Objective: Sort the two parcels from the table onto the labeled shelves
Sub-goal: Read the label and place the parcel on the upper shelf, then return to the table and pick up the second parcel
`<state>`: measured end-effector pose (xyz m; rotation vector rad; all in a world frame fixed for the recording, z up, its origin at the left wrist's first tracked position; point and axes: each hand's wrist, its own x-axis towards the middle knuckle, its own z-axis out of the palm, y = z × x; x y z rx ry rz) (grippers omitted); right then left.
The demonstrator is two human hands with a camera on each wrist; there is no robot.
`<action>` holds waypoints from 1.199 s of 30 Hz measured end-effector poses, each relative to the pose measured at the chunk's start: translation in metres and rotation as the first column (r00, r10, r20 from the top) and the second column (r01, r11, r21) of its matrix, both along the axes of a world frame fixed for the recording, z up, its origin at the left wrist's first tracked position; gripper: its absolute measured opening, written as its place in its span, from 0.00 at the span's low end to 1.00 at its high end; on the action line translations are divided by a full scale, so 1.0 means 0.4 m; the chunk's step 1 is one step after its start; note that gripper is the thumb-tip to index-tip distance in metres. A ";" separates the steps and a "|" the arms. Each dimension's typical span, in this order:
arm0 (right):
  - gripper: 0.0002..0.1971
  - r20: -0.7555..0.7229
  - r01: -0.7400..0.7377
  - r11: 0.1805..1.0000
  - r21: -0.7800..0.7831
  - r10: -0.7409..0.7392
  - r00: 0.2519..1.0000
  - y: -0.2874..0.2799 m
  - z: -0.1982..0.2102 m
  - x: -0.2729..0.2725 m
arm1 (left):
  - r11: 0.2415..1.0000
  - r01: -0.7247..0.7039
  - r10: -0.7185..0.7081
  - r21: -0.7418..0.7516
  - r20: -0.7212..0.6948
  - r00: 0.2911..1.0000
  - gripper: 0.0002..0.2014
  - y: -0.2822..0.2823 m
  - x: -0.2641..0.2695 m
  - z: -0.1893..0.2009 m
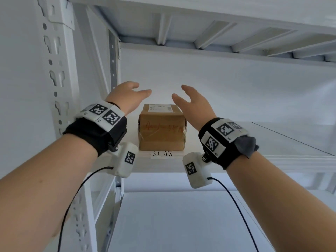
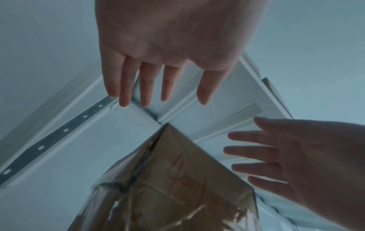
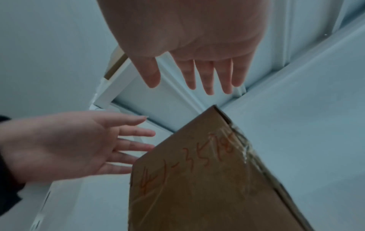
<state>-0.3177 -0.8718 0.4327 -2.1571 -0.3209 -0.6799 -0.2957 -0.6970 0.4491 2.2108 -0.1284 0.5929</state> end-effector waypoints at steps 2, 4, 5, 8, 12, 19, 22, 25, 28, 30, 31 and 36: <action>0.30 0.061 0.003 0.999 -0.043 0.000 0.998 0.001 -0.006 -0.022 | 0.999 0.000 -0.001 0.034 0.044 0.999 0.32 -0.005 -0.029 0.000; 0.30 0.116 0.015 0.995 -0.094 -0.004 0.993 0.000 -0.017 -0.046 | 0.997 -0.007 -0.001 0.082 0.098 0.995 0.33 -0.008 -0.062 -0.007; 0.30 0.140 0.018 0.994 -0.112 -0.002 0.990 0.000 -0.024 -0.058 | 0.993 -0.020 0.004 0.118 0.131 0.991 0.33 -0.009 -0.080 -0.013; 0.30 0.227 0.023 0.987 -0.158 0.013 0.974 0.000 -0.057 -0.100 | 0.969 -0.070 0.013 0.236 0.234 0.972 0.33 -0.009 -0.135 -0.039; 0.29 0.342 0.048 0.975 -0.217 0.030 0.939 0.005 -0.122 -0.154 | 0.903 -0.164 0.014 0.396 0.355 0.935 0.32 -0.007 -0.208 -0.096; 0.28 0.387 0.098 0.953 -0.287 0.021 0.922 0.026 -0.246 -0.219 | 0.792 -0.283 0.000 0.542 0.463 0.886 0.29 0.008 -0.319 -0.221; 0.29 0.371 0.088 0.948 -0.304 0.033 0.928 0.040 -0.290 -0.243 | 0.756 -0.310 0.012 0.576 0.461 0.887 0.28 0.034 -0.356 -0.272; 0.29 0.373 0.072 0.953 -0.294 0.045 0.927 0.061 -0.320 -0.269 | 0.741 -0.330 0.036 0.585 0.455 0.890 0.27 0.061 -0.386 -0.309; 0.28 0.365 0.048 0.955 -0.293 0.065 0.929 0.086 -0.335 -0.297 | 0.749 -0.337 0.060 0.571 0.448 0.892 0.26 0.090 -0.409 -0.332; 0.28 0.360 0.030 0.952 -0.305 0.086 0.929 0.105 -0.336 -0.312 | 0.754 -0.347 0.082 0.558 0.443 0.893 0.26 0.111 -0.421 -0.342; 0.28 0.360 0.022 0.950 -0.312 0.096 0.928 0.115 -0.335 -0.318 | 0.756 -0.354 0.094 0.551 0.444 0.891 0.26 0.123 -0.426 -0.345; 0.28 0.379 -0.013 0.949 -0.316 0.139 0.915 0.198 -0.328 -0.339 | 0.764 -0.380 0.134 0.521 0.447 0.884 0.27 0.203 -0.454 -0.354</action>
